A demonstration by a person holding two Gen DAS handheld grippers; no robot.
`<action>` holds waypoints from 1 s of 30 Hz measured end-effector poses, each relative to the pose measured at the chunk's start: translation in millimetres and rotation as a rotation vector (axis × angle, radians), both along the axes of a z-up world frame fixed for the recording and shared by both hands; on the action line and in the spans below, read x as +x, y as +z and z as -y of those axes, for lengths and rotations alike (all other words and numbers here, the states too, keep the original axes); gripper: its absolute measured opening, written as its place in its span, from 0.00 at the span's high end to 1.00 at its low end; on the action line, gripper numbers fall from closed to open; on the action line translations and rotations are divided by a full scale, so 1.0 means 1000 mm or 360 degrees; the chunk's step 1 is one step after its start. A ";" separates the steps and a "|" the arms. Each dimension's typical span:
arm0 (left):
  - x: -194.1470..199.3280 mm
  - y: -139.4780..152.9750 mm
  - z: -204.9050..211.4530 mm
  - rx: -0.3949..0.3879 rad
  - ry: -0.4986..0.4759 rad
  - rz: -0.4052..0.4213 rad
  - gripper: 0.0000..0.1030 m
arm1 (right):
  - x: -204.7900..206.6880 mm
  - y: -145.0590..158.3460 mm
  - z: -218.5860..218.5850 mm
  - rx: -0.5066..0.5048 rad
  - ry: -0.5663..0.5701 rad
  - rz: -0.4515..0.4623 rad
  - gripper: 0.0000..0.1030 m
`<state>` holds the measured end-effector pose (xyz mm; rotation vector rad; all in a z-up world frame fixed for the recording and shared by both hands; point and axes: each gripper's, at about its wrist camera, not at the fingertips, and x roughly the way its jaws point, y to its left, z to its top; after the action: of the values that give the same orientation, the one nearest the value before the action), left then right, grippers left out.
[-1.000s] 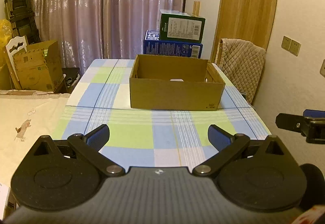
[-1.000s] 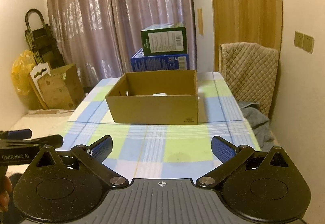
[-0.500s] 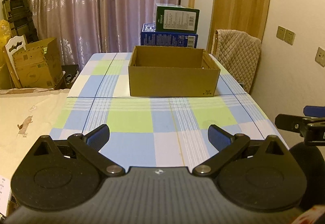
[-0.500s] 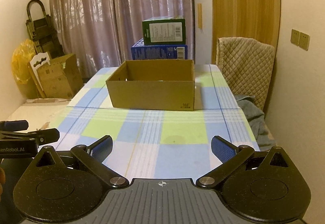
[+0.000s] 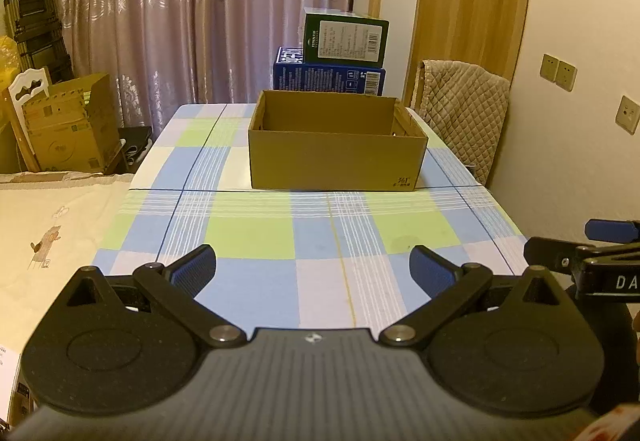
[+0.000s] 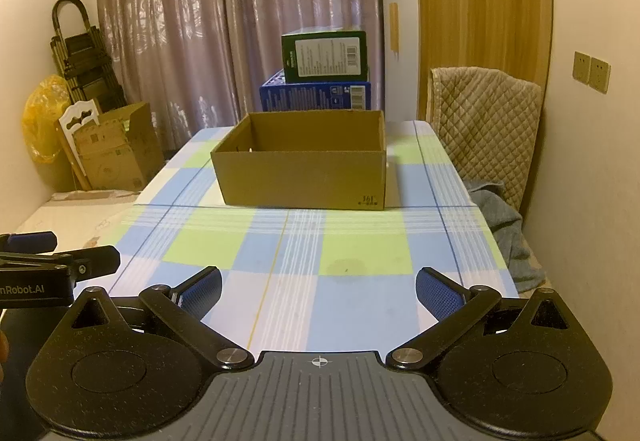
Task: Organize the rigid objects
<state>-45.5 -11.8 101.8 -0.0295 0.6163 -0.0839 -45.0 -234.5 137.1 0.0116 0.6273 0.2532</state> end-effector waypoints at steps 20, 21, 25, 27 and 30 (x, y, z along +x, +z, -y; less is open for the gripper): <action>0.004 -0.008 0.001 -0.0009 0.0001 -0.0032 0.01 | 0.000 -0.006 0.002 -0.0007 -0.0013 -0.0008 0.03; 0.003 -0.008 0.000 -0.0009 0.0001 -0.0031 0.01 | 0.000 -0.006 0.003 -0.0007 -0.0014 -0.0009 0.03; 0.004 -0.009 0.000 -0.0009 -0.0001 -0.0030 0.01 | 0.000 -0.007 0.003 -0.0004 -0.0013 -0.0012 0.03; 0.004 -0.010 0.001 -0.0011 -0.0003 -0.0032 0.01 | -0.001 -0.008 0.003 -0.0007 -0.0012 -0.0010 0.03; 0.004 -0.010 0.001 -0.0007 -0.0007 -0.0030 0.01 | 0.000 -0.008 0.002 -0.0008 -0.0012 -0.0009 0.03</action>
<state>-41.5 -12.7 91.6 -0.0330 0.6352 -0.0892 -45.5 -236.9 129.5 0.0101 0.6335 0.2444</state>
